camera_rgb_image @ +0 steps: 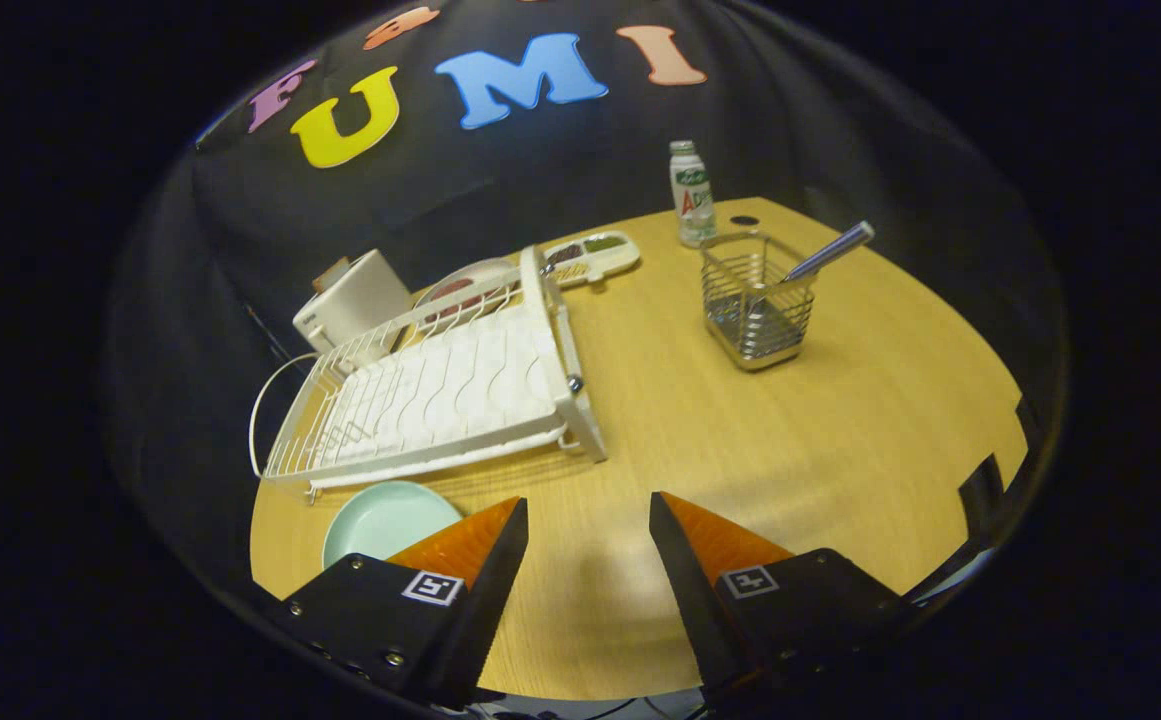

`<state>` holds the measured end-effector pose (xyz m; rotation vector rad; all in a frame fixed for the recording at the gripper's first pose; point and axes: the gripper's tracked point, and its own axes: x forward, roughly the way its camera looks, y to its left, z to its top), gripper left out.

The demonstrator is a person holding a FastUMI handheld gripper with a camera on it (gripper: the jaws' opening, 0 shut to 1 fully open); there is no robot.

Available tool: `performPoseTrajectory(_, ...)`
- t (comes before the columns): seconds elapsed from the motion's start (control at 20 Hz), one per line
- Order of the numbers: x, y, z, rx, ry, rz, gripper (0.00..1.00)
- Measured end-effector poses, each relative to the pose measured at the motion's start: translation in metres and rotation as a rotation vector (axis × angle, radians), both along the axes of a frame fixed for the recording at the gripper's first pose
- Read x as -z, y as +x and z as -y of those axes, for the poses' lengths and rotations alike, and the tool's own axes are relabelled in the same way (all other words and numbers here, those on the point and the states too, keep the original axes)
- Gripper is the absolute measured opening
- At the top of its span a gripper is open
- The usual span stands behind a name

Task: Take the plate from the dish rack, then take the spoon from the basket and place it into the plate.

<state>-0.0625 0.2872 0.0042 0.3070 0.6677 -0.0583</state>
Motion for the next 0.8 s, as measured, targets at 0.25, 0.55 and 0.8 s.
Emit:
performPoseTrajectory(0.25, -0.055, 0.032, 0.079, 0.327, -0.023, 0.126, 0.79)
performPoseTrajectory(0.55, -0.065, 0.07, 0.139, 0.583, -0.023, 0.141, 0.79)
performPoseTrajectory(0.8, -0.056, 0.091, 0.177, 0.761, 0.018, 0.136, 0.79)
